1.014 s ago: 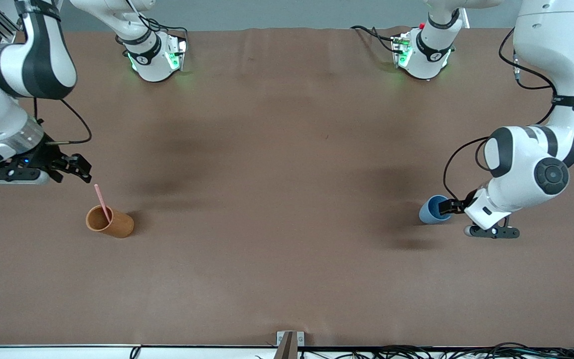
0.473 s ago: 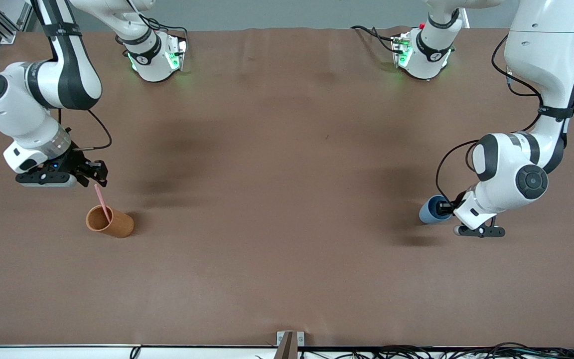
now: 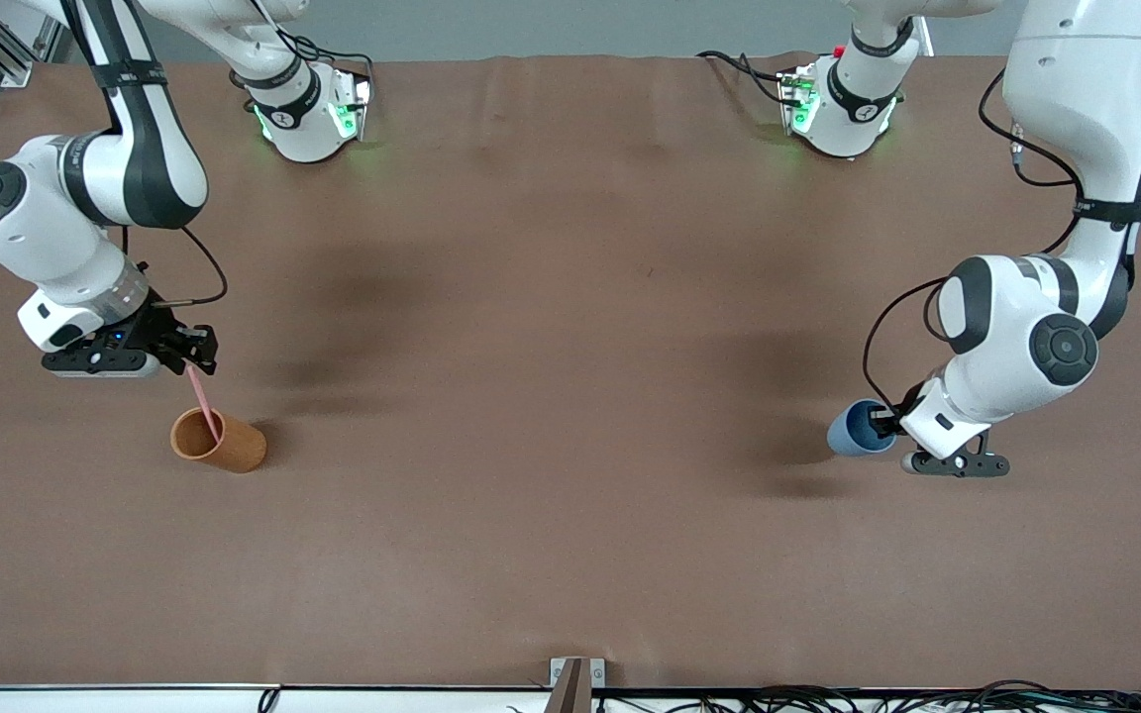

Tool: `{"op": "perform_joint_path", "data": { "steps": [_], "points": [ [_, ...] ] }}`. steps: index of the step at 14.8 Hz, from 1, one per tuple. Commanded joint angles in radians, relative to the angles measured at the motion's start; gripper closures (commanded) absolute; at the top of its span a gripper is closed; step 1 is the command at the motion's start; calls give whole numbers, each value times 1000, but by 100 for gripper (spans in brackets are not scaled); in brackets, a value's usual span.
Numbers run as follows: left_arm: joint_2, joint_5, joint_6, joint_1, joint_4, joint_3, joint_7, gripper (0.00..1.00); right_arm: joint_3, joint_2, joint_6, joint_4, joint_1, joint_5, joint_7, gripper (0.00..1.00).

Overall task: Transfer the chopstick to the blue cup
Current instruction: 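Grasp the chopstick with the right gripper while the left gripper grasps the cup, then lift the chopstick with the right gripper while the left gripper carries the cup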

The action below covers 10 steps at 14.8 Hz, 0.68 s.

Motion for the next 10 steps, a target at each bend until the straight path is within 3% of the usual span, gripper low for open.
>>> {"op": "perform_joint_path", "data": {
  "steps": [1,2,5,10],
  "points": [
    [-29,39,-120,-30,79,-72,-193,100,2,-10,36,-20,-8,15,-6,73],
    [-27,63,-140,-33,99,-122,-291,100,2,-10,34,-20,-8,15,-4,73],
    [-14,137,-143,-71,134,-250,-585,100,2,-11,33,-20,-8,15,-3,86],
    [83,161,-143,-257,231,-285,-864,100,1,-19,-6,-6,-7,15,8,95]
  ]
}}
